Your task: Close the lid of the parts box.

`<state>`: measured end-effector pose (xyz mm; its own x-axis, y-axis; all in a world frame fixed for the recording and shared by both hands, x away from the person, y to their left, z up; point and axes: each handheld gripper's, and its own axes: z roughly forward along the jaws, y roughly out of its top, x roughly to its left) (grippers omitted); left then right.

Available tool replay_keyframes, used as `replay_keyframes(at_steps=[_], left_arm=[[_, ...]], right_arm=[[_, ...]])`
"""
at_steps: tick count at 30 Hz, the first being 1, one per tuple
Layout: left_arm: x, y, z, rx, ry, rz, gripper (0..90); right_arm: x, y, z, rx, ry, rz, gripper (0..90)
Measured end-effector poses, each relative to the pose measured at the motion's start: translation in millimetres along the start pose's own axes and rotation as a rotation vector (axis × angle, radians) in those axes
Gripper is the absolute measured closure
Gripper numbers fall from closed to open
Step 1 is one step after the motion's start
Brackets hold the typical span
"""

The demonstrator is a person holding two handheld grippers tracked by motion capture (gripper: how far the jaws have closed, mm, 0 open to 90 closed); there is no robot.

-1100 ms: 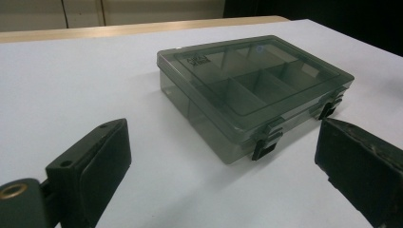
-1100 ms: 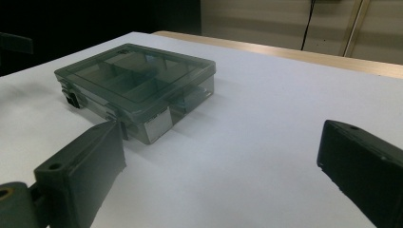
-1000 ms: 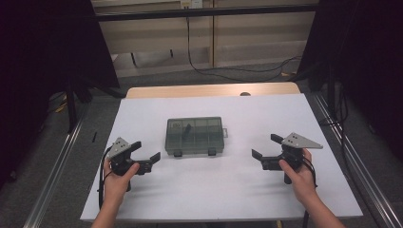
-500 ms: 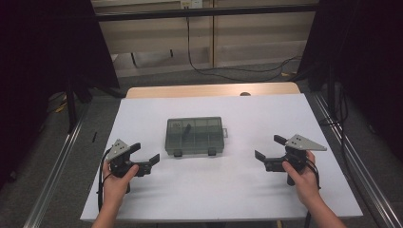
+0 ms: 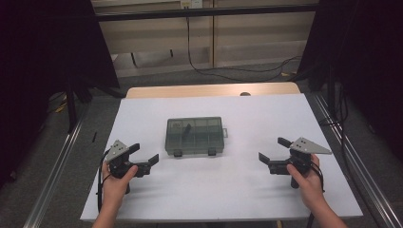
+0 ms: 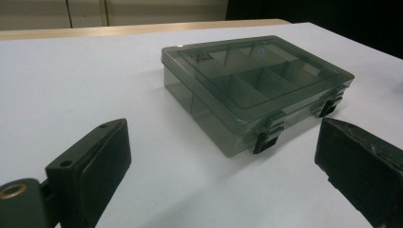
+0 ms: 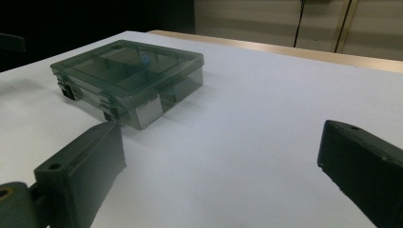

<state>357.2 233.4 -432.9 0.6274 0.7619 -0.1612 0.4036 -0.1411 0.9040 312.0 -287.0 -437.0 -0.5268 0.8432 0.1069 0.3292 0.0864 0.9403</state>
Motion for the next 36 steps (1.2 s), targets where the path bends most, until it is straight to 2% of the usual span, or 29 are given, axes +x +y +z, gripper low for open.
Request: replay_keyframes(at_steps=[36], left_arm=[[0.1, -5.0, -2.2, 0.005, 0.007, -0.007, 4.8]], right_arm=[[-11.9, -14.6, -28.1, -0.015, -0.026, 0.016, 1.5]])
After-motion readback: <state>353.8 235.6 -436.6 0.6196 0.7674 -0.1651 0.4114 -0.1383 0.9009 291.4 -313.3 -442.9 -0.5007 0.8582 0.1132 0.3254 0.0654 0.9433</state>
